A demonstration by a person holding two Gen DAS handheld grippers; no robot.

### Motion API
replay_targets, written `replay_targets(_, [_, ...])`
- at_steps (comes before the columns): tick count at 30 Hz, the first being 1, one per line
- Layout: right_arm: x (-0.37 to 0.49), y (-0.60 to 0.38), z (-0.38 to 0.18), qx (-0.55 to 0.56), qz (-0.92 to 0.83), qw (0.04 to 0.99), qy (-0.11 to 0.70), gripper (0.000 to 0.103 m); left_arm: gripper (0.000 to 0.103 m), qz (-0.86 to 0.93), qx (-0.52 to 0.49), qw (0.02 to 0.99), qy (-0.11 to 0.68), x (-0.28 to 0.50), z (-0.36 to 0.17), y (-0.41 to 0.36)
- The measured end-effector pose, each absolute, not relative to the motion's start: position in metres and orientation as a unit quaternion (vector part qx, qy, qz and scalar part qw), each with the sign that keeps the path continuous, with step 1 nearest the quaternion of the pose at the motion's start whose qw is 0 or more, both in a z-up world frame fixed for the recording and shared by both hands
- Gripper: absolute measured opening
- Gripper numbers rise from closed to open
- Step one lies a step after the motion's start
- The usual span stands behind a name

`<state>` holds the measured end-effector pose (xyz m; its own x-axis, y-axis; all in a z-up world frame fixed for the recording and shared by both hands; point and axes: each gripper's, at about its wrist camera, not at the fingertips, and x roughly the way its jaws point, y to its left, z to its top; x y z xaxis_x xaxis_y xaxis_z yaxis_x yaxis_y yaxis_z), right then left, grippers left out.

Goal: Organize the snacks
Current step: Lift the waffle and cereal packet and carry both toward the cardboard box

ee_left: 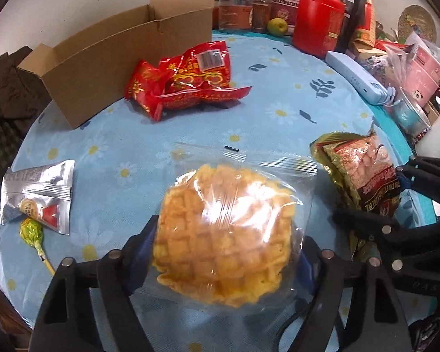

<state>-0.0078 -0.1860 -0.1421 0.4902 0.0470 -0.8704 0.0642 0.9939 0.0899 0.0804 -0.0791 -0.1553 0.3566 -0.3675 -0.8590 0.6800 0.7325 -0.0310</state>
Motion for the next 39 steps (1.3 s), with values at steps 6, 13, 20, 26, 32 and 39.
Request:
replay_targets(6, [-0.015,-0.187,-0.139,0.080,0.013,0.864,0.497,0.044,0.078,-0.327,0.144,0.803,0.476,0.075,-0.151,-0.074])
replay_targets(13, [-0.027,-0.181,-0.131,0.095,0.039,0.872,0.479,0.044,0.078,-0.318,0.123,0.812,0.474,0.062,-0.141,-0.061])
replay_targets(20, [-0.036,-0.170,-0.110,0.086,0.073,0.888,0.445,0.044,0.078,-0.299,0.095,0.836,0.449,0.048,-0.117,-0.043])
replay_targets(26, [-0.040,-0.160,-0.085,0.061,0.097,0.903,0.413,0.044,0.078,-0.281,0.074,0.862,0.416,0.034,-0.089,-0.030])
replay_targets(32, [-0.040,-0.152,-0.058,0.037,0.108,0.920,0.374,0.044,0.078,-0.275,0.057,0.881,0.380,0.032,-0.063,-0.022])
replay_targets(39, [-0.033,-0.152,-0.027,0.022,0.110,0.936,0.334,0.044,0.078,-0.275,0.048,0.900,0.335,0.038,-0.030,-0.020])
